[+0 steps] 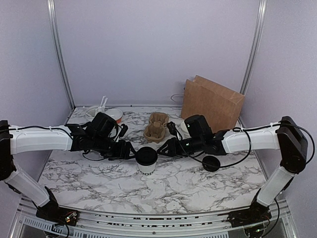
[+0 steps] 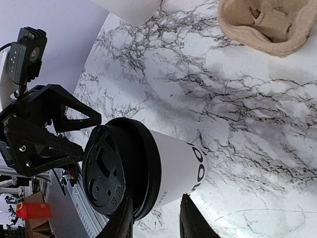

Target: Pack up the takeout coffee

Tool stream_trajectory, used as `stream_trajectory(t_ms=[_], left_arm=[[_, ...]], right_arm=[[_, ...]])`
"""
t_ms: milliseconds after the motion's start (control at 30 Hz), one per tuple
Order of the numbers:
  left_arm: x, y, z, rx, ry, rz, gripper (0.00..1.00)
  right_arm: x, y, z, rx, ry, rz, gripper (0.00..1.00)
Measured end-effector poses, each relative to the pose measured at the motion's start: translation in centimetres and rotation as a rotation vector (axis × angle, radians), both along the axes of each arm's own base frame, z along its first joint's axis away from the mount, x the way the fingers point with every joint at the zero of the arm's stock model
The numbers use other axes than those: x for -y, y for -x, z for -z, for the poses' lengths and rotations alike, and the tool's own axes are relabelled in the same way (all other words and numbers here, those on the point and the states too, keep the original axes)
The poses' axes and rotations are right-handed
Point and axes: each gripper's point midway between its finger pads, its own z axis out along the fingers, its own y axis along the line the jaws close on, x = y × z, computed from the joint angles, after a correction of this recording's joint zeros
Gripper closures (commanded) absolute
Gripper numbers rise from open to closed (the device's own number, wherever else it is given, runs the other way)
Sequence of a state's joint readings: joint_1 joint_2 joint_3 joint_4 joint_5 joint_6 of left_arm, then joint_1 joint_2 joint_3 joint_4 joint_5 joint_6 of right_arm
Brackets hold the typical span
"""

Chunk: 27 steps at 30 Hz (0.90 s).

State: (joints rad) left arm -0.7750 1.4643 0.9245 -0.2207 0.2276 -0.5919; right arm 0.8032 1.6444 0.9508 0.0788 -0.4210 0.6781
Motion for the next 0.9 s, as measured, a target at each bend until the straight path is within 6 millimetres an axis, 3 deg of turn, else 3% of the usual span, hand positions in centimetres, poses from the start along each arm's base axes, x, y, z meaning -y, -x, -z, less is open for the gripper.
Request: stream_trajectory(t_ms=[900], left_arm=[[0.4, -0.7, 0.8, -0.004, -0.002, -0.007, 0.34]], right_arm=[[-0.3, 0.0, 1.3, -0.028, 0.004, -0.010, 0.70]])
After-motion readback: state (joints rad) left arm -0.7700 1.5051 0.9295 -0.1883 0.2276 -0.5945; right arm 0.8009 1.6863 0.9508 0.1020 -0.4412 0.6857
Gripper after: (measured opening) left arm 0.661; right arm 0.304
